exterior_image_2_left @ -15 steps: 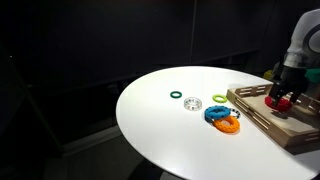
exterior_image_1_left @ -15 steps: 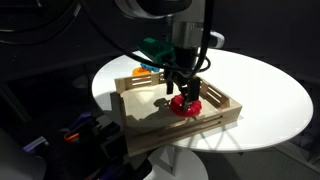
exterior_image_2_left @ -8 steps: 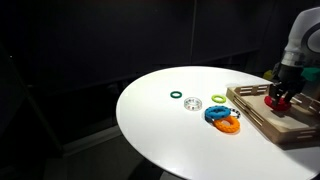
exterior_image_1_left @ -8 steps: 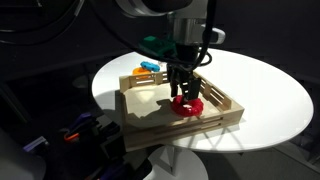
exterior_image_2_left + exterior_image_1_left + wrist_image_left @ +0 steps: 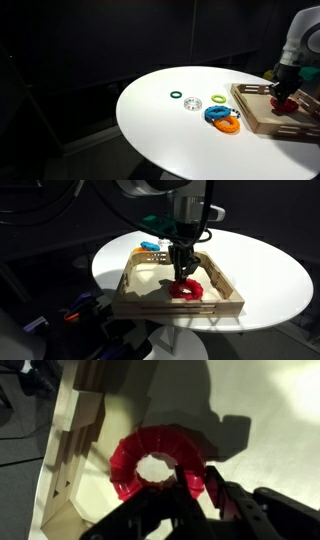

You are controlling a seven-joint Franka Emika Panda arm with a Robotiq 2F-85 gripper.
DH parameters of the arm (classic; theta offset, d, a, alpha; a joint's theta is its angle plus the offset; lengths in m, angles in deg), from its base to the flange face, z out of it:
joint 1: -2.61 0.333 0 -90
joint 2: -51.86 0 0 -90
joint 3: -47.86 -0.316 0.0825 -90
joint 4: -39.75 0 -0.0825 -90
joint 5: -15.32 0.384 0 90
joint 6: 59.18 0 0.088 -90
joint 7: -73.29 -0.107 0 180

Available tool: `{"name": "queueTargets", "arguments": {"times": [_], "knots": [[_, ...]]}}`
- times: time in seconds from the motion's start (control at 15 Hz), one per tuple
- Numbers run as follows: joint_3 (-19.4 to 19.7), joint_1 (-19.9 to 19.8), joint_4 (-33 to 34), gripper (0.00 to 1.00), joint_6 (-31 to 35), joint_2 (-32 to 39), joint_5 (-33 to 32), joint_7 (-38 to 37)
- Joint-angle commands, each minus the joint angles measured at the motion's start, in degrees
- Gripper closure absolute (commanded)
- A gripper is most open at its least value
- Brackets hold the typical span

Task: Remove the red ring from the box

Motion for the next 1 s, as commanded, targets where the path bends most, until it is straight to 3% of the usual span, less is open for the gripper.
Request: {"name": "queueTargets", "arguments": {"times": [0.0, 0.33, 0.47, 0.67, 0.73, 0.87, 0.93], "knots": [[0.1, 0.1, 0.7, 0.91, 0.0, 1.2, -2.2, -2.6], [-0.1, 0.3, 1.7, 0.93, -3.0, -1.1, -0.8, -2.2], [-0.4, 0.5, 2.8, 1.0, -5.2, -2.0, -0.4, -2.4], [-1.2, 1.0, 4.9, 0.99, -8.8, -2.4, 0.0, -3.1], [-1.4, 1.2, 5.5, 0.98, -9.8, -2.5, 0.1, -3.4], [-1.8, 1.6, 6.5, 0.72, -11.4, -2.7, 0.1, -3.6], [-1.9, 1.7, 6.8, 0.68, -11.8, -2.7, 0.1, -3.6]]}}
